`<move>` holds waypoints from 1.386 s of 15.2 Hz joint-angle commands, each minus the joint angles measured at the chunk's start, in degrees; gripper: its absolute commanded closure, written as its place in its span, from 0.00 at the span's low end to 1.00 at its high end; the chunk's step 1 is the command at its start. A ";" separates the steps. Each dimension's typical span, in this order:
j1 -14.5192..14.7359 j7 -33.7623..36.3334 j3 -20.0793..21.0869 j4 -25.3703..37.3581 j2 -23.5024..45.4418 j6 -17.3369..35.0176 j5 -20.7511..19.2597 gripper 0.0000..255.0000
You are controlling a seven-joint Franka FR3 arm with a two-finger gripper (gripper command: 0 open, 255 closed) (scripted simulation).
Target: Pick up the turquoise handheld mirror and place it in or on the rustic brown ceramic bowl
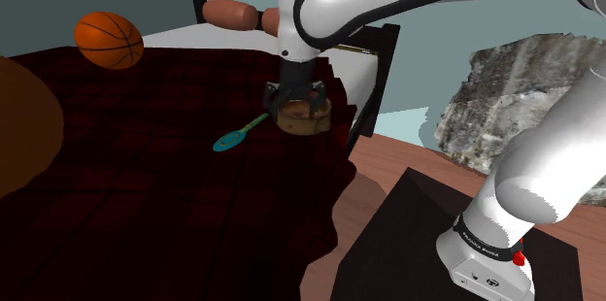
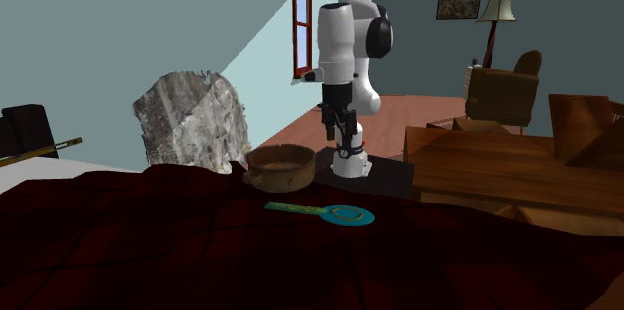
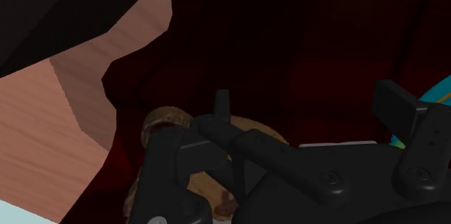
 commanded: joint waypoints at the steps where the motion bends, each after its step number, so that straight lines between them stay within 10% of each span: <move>1: -0.21 4.60 0.78 3.59 4.70 1.38 -1.01 0.00; 13: 3.58 27.33 -1.20 31.23 32.22 3.17 -8.04 0.00; 21: 4.24 27.87 -1.58 28.99 34.73 7.86 -8.82 0.00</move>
